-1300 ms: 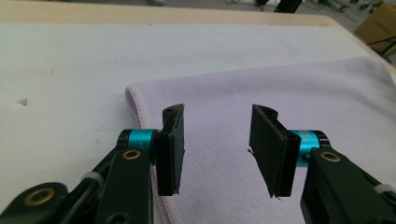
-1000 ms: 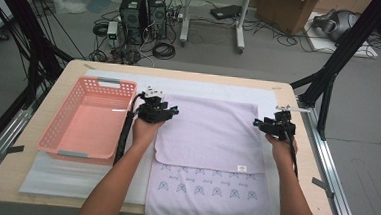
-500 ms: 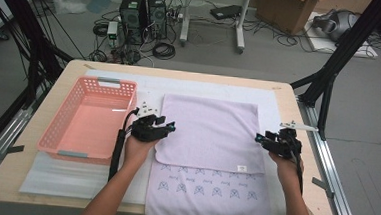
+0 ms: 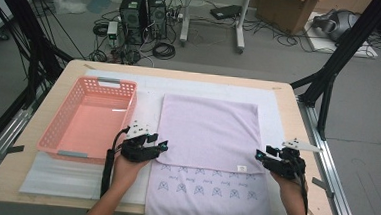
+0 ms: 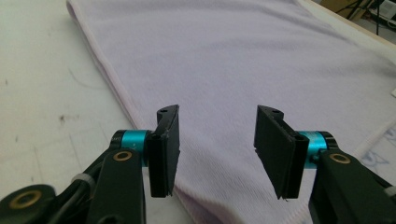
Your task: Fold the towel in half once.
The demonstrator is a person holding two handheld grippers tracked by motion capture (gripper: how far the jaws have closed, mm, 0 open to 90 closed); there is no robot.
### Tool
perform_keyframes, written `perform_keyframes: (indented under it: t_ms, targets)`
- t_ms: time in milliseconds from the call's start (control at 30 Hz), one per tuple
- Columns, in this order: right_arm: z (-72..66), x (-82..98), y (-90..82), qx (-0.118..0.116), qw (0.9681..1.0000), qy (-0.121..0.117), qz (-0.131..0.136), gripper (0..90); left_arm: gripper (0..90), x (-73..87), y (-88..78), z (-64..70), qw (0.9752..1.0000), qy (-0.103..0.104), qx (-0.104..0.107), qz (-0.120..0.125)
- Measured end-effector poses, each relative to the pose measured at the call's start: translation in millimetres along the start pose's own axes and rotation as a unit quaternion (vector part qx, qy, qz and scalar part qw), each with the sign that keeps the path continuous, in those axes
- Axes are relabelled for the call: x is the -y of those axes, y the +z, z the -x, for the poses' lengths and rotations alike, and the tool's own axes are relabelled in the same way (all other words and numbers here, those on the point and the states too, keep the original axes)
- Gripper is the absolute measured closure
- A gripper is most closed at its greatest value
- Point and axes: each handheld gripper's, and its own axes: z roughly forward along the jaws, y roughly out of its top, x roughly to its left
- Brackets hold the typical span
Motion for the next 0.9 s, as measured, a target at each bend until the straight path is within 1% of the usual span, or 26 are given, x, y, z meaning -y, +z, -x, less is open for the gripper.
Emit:
perform_keyframes:
  t_ms: [67,133,233,333,400,433,467,500,567,600,667,733,833,900]
  targets:
    - [-5.4,4.3,-3.1,0.007,0.9999,-0.014,-0.006,50.6,49.8,6.1,-4.7,3.1,0.9998,0.011,-0.006,-0.013]
    - [-8.1,10.7,-7.1,0.016,0.9997,-0.018,-0.009,51.1,49.9,12.3,-8.4,4.9,0.9997,0.012,-0.01,-0.021]
    - [-7.7,21.8,-13.5,0.026,0.9996,-0.01,-0.009,52.3,51.4,18.6,-11.6,4.4,0.9995,0.005,-0.011,-0.03]
    - [-7.2,34.3,-17.9,0.025,0.9997,0.001,-0.009,54.9,54.8,22.0,-12.8,4.0,0.9992,-0.007,-0.009,-0.038]
    - [-8.3,42.5,-17.9,0.019,0.9997,0.004,-0.015,56.1,59.3,23.7,-15.2,6.0,0.999,-0.012,-0.01,-0.041]
    - [-9.3,45.5,-16.9,0.021,0.9996,0.004,-0.021,56.6,60.8,24.0,-16.0,6.7,0.999,-0.013,-0.008,-0.043]
    - [-9.9,47.2,-15.8,0.022,0.9992,-0.002,-0.032,56.6,63.1,24.5,-16.6,7.5,0.9989,-0.011,-0.007,-0.045]
    - [-10.7,48.3,-14.2,0.024,0.999,-0.002,-0.038,56.6,65.8,24.9,-16.6,7.7,0.9988,-0.009,-0.008,-0.048]
    - [-11.0,49.6,-10.1,0.021,0.9989,0.0,-0.042,58.2,70.7,25.4,-15.4,8.4,0.9986,-0.007,-0.006,-0.052]
    - [-11.5,49.6,-7.9,0.024,0.9987,-0.005,-0.044,59.0,74.9,25.3,-15.1,9.1,0.9985,-0.005,-0.009,-0.054]
    - [-13.5,48.3,-6.5,0.031,0.9984,-0.014,-0.045,63.2,80.9,25.3,-15.0,10.4,0.9986,0.0,-0.013,-0.052]
    - [-14.4,46.7,-6.5,0.04,0.9977,-0.025,-0.049,71.8,85.6,25.3,-15.0,11.1,0.9985,0.005,-0.015,-0.052]
    - [-13.3,46.7,-5.7,0.045,0.9971,-0.028,-0.054,80.8,86.9,25.0,-16.2,12.0,0.9988,0.008,-0.015,-0.045]
    - [-12.0,46.4,-5.9,0.046,0.9971,-0.031,-0.052,83.5,87.0,24.3,-17.7,12.7,0.9991,0.007,-0.013,-0.039]
